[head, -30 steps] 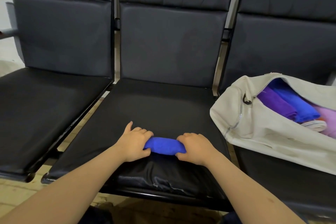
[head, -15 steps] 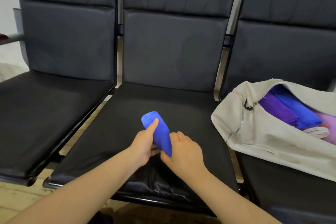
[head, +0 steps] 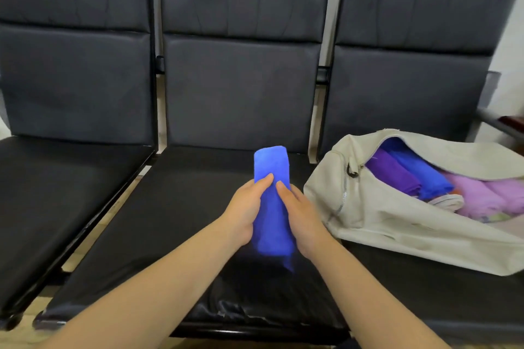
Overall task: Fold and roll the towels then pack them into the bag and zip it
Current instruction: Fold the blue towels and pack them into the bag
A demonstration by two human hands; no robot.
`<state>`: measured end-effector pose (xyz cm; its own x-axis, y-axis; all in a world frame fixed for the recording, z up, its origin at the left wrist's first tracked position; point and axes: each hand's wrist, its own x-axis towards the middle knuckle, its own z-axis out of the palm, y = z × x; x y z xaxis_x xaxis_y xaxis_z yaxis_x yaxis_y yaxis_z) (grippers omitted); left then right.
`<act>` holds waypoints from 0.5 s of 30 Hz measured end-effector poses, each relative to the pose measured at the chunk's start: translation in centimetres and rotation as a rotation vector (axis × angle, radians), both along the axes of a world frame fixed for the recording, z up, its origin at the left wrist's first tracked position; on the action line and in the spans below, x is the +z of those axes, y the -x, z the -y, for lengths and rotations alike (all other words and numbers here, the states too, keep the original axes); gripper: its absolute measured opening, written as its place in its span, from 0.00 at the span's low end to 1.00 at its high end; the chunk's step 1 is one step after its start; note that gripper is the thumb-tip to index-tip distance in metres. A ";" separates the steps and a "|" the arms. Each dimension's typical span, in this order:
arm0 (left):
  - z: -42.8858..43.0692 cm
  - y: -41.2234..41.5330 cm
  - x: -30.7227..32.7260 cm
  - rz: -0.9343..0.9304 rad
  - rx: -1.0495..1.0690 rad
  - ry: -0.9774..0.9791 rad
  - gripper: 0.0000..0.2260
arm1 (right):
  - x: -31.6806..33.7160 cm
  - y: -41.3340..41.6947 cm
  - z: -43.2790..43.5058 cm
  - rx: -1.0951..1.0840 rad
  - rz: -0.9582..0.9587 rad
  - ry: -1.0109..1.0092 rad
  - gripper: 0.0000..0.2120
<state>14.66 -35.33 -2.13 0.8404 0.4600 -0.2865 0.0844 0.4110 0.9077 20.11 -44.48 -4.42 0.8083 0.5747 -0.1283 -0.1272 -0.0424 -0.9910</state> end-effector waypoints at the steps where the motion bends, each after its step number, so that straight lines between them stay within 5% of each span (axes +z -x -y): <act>1: 0.6 -0.7 0.9 0.018 -0.039 -0.005 0.10 | 0.8 -0.6 0.7 -0.030 -0.033 -0.036 0.14; 8: 5.4 -8.1 6.4 -0.068 -0.090 -0.505 0.11 | 7.4 -7.4 10.1 -0.155 -0.065 -0.056 0.15; 11: 7.8 -11.2 6.7 0.034 -0.064 -0.981 0.07 | 9.3 -10.5 15.5 -0.206 -0.050 -0.061 0.15; 15: 11.3 -15.1 6.4 0.185 -0.306 -1.724 0.10 | 10.3 -14.0 23.2 -0.183 0.100 0.015 0.15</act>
